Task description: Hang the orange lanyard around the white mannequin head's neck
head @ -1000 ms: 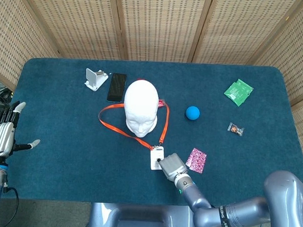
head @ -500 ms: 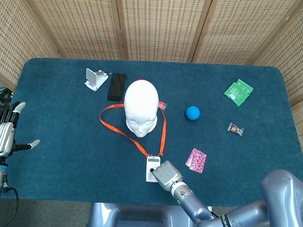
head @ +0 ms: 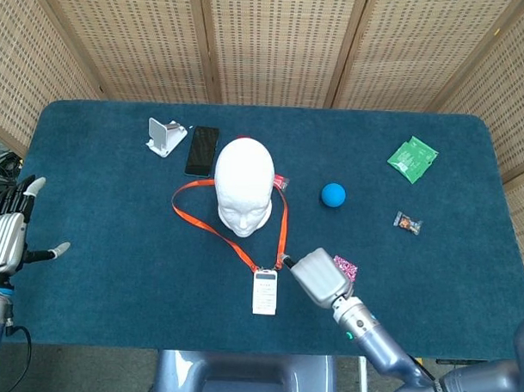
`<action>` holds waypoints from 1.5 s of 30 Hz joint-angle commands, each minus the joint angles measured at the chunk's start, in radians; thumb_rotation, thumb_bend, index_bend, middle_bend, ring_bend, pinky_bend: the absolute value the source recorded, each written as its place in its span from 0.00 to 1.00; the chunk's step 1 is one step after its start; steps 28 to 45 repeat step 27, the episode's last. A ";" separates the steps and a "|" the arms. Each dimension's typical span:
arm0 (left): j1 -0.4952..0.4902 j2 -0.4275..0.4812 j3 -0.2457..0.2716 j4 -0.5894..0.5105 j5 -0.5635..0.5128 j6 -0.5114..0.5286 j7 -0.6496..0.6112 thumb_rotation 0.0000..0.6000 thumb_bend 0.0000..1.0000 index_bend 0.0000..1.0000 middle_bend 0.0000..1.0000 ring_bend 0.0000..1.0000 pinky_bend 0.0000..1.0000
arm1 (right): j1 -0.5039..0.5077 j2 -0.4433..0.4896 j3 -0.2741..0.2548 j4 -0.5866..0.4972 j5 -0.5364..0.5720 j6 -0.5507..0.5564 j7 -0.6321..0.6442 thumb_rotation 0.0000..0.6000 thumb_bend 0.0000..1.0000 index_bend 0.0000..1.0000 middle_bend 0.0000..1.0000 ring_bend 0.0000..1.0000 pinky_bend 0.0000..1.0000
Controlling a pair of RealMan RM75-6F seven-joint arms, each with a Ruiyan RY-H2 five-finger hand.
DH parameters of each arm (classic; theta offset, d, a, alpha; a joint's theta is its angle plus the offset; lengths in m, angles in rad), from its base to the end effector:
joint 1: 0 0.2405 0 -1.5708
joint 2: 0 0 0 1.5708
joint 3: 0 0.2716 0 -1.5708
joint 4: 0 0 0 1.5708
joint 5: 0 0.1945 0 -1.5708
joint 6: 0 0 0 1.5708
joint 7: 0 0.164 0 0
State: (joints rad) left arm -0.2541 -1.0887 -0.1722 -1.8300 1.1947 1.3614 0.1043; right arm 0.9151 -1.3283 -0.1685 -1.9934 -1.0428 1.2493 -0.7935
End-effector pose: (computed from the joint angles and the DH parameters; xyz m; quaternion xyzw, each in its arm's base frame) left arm -0.2773 0.2657 0.1823 -0.5387 -0.4477 -0.4144 0.5810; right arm -0.1127 -0.2933 0.0310 0.8465 -0.2122 0.2802 0.3998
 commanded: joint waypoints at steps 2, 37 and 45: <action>0.009 -0.001 0.009 -0.004 0.019 0.013 0.000 1.00 0.00 0.00 0.00 0.00 0.00 | -0.214 0.139 -0.117 0.175 -0.273 0.162 0.304 1.00 0.35 0.14 0.49 0.66 0.80; 0.141 -0.046 0.116 0.116 0.226 0.175 -0.091 1.00 0.00 0.00 0.00 0.00 0.00 | -0.635 0.121 -0.002 0.450 -0.416 0.444 0.775 1.00 0.00 0.00 0.00 0.00 0.00; 0.141 -0.046 0.116 0.116 0.226 0.175 -0.091 1.00 0.00 0.00 0.00 0.00 0.00 | -0.635 0.121 -0.002 0.450 -0.416 0.444 0.775 1.00 0.00 0.00 0.00 0.00 0.00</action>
